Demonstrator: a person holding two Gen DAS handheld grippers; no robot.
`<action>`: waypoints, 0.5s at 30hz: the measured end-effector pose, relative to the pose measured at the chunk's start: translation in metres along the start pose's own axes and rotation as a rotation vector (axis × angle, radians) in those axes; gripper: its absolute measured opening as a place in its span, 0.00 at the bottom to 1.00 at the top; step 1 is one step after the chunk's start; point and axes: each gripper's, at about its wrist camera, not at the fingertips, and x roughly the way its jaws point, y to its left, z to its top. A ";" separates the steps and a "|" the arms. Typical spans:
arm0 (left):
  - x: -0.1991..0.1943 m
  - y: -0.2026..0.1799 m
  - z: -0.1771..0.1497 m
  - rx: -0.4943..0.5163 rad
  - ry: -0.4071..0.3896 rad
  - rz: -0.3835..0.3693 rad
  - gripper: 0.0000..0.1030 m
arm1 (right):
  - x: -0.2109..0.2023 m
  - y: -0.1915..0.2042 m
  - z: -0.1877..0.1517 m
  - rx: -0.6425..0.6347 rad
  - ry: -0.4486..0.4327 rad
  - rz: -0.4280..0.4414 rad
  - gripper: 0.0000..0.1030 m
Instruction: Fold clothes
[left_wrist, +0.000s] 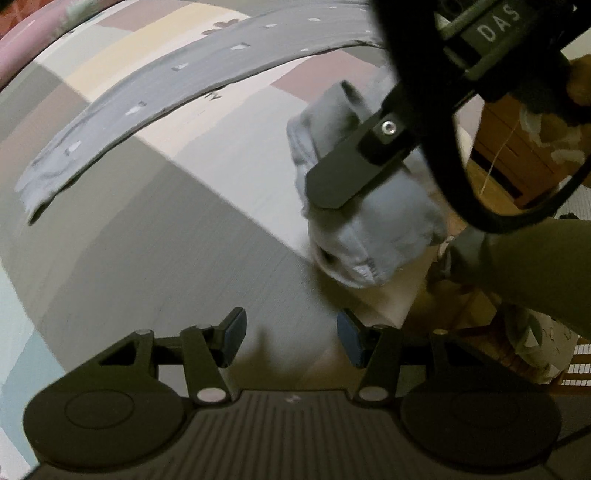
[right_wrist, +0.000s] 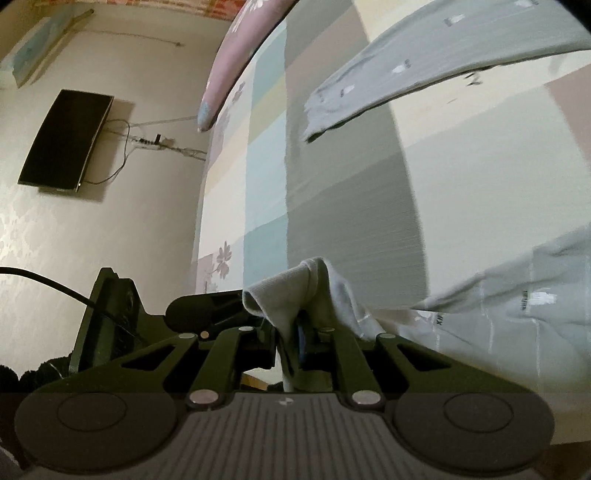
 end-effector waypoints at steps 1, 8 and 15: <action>-0.001 0.002 -0.003 -0.010 0.001 0.002 0.53 | 0.006 0.003 0.000 -0.002 0.007 0.005 0.14; -0.003 0.008 -0.023 -0.069 0.022 0.014 0.53 | 0.036 0.013 0.000 0.000 0.047 0.006 0.24; 0.002 0.011 -0.033 -0.119 0.025 0.024 0.53 | 0.038 0.009 -0.008 0.010 0.104 -0.016 0.45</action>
